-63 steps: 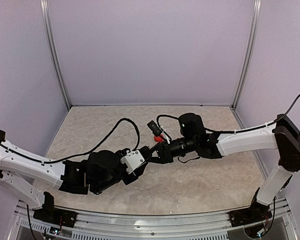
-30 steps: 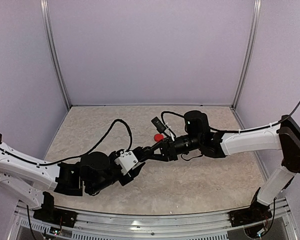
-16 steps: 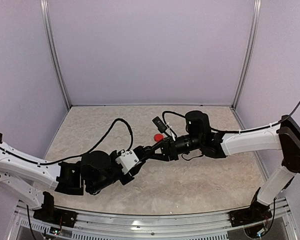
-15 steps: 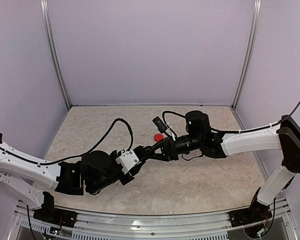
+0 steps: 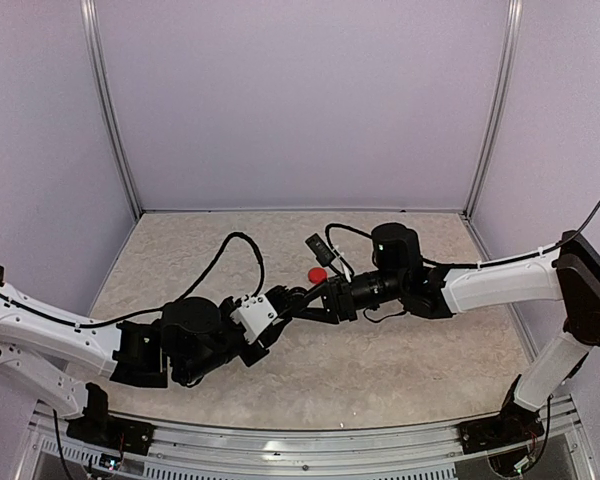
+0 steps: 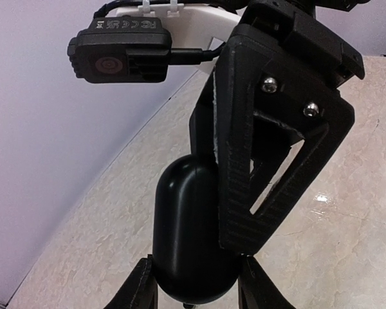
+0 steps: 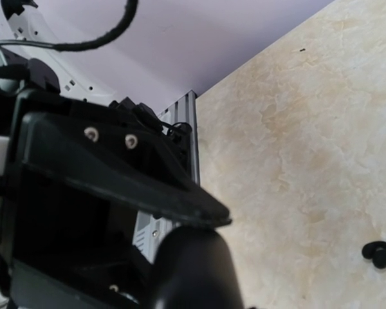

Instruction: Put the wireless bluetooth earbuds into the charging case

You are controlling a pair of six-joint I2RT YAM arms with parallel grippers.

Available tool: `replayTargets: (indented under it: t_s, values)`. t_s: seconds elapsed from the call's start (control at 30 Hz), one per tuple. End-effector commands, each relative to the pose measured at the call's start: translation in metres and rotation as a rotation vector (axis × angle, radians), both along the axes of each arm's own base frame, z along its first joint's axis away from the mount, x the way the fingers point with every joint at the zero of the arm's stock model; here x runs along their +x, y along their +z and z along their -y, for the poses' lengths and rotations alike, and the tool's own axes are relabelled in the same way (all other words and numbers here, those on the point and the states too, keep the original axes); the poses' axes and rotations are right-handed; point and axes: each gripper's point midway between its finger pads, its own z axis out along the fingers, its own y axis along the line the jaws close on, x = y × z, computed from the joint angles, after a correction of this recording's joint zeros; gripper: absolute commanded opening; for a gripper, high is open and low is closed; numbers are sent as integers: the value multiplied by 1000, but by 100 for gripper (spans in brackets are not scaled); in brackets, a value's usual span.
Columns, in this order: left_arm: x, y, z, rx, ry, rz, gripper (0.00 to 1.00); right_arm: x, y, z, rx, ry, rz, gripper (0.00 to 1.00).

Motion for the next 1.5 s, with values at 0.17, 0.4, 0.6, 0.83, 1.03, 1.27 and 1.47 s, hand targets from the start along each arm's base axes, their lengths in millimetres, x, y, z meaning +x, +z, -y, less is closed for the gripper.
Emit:
replayTargets:
  t_s: [0.17, 0.4, 0.6, 0.83, 1.03, 1.27, 1.47]
  values:
    - [1, 23, 5, -74, -10, 5, 30, -1, 6, 0, 20, -9, 17, 31]
    - [-3, 20, 7, -62, -28, 4, 49, -1, 9, 2, 29, -11, 42, 17]
    - [-12, 29, 5, -159, -73, -29, 64, 0, 17, 8, 22, -27, 163, 14]
    - [-26, 64, -3, -360, -213, -85, 65, -3, 24, 18, 5, -27, 313, 14]
    - [-17, 74, -3, -417, -205, -107, 63, -10, 31, 25, 7, -8, 398, 13]
    - [-14, 73, 13, -393, -226, -112, 62, -19, 31, 23, 2, 16, 428, 12]
    - [-3, 72, 16, -386, -192, -116, 60, -27, 31, 24, 1, 33, 463, 10]
